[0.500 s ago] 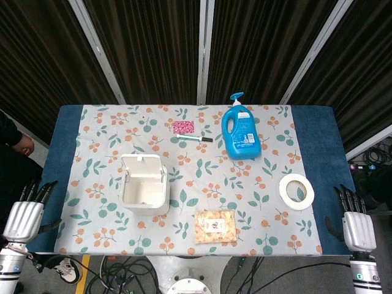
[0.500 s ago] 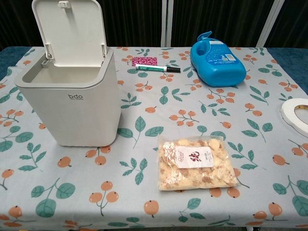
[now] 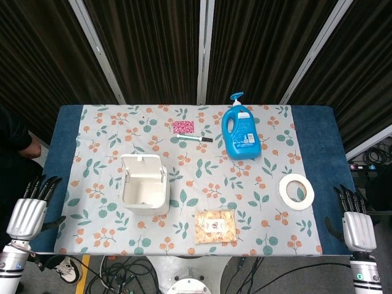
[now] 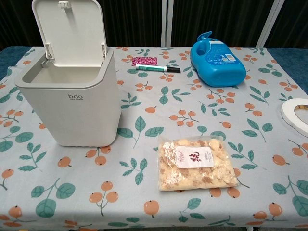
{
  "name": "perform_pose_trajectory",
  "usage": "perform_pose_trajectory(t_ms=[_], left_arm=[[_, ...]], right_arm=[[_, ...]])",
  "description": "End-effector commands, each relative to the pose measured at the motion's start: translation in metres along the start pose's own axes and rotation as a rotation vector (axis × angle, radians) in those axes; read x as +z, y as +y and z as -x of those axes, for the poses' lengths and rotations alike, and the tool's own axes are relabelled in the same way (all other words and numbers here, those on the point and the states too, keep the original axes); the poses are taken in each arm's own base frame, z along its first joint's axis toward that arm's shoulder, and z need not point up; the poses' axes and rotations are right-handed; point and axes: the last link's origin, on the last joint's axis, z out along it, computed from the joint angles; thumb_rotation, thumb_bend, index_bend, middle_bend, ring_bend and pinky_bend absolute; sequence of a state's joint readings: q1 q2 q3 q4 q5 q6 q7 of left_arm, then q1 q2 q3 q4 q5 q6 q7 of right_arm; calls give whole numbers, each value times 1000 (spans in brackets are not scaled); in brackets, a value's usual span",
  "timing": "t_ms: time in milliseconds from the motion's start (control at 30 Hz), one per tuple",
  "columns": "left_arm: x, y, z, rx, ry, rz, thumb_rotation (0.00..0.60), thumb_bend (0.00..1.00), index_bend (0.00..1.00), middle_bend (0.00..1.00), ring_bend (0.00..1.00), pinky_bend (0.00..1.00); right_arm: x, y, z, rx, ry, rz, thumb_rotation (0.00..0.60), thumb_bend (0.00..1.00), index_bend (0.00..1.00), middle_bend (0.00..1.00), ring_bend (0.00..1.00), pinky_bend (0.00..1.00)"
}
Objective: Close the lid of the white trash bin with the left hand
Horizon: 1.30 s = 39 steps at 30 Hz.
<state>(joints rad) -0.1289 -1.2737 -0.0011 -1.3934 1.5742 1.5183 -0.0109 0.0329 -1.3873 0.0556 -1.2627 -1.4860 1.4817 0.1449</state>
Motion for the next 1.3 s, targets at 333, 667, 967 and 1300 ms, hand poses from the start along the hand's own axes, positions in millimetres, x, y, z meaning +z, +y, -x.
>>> perform_pose_trajectory(t_ms=[333,667,967,1300], left_arm=[[69,47,-38,-412,-86,183,600,96,78,91,18,64],[131,77,-66,-853,-350,306,600,107,75,95,18,65],[149,89,-71,-914,-449,364,600,116,75,106,18,62],[131,103,-71,-855,-496,440,600,115,75,114,18,63]], right_arm=[[-1,3,-3,-2,6,6,600,320,0,0,0,0],[0,6,0,-3,-6,13,600,320,0,0,0,0],[1,7,3,1,-15,16,600,319,0,0,0,0],[1,10,3,2,-20,24,600,319,0,0,0,0]])
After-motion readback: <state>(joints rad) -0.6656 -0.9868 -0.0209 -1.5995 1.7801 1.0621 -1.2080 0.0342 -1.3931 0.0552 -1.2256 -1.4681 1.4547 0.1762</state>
